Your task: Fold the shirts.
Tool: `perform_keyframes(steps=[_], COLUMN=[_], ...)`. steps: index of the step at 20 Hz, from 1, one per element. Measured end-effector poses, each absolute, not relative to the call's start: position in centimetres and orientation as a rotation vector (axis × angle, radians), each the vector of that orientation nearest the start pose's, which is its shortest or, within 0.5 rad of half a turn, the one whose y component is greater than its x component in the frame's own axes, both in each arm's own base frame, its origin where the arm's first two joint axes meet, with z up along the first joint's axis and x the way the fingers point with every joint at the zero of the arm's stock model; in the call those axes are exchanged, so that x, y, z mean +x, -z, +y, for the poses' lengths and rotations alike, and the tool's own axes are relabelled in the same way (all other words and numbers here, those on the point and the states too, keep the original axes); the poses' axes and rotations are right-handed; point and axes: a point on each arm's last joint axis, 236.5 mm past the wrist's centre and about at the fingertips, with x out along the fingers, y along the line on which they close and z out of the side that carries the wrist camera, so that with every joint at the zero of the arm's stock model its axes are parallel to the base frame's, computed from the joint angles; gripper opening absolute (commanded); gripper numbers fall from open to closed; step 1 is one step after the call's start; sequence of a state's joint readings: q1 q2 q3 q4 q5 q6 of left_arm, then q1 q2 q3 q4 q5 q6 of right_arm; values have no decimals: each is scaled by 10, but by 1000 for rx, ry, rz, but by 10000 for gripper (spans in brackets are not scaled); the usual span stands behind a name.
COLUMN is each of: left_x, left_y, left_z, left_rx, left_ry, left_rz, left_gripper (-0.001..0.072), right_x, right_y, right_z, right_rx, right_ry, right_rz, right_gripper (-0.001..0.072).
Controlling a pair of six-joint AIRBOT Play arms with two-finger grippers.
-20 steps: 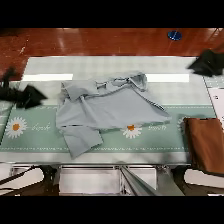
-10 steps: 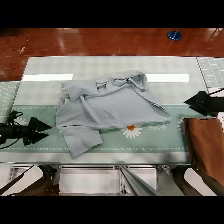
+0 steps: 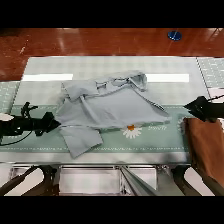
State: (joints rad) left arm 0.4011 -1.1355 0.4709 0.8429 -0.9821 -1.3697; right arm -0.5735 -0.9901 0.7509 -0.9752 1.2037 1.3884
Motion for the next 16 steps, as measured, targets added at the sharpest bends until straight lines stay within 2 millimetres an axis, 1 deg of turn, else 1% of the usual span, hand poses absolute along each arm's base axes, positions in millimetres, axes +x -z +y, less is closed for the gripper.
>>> perform_keyframes(steps=[2, 3, 5, 7, 9, 10, 13, 16], left_x=[265, 266, 268, 268, 269, 269, 269, 269], left_y=[103, 102, 101, 100, 100, 99, 99, 99], left_z=[-41, -43, -46, -48, -49, -50, -50, -50], left_rx=[-899, -888, -872, -862, -858, -858, -857, -855], left_ry=[28, 45, 64, 79, 83, 87, 90, 92], left_rz=[1372, 1378, 1381, 1385, 1387, 1386, 1388, 1388], left_gripper=[23, 23, 23, 23, 23, 23, 23, 23], right_x=[274, 264, 243, 233, 234, 239, 259, 280], right_y=[17, 27, 47, 63, 73, 76, 83, 91], right_z=[-57, -60, -54, -44, -31, -24, -6, 6], right_rx=[778, 784, 822, 869, 910, 928, 953, 946], right_ry=[122, 147, 163, 152, 114, 89, 29, -6], right_rz=[1222, 1259, 1336, 1380, 1393, 1391, 1373, 1381], right_gripper=[419, 419, 419, 419, 418, 418, 418, 418])
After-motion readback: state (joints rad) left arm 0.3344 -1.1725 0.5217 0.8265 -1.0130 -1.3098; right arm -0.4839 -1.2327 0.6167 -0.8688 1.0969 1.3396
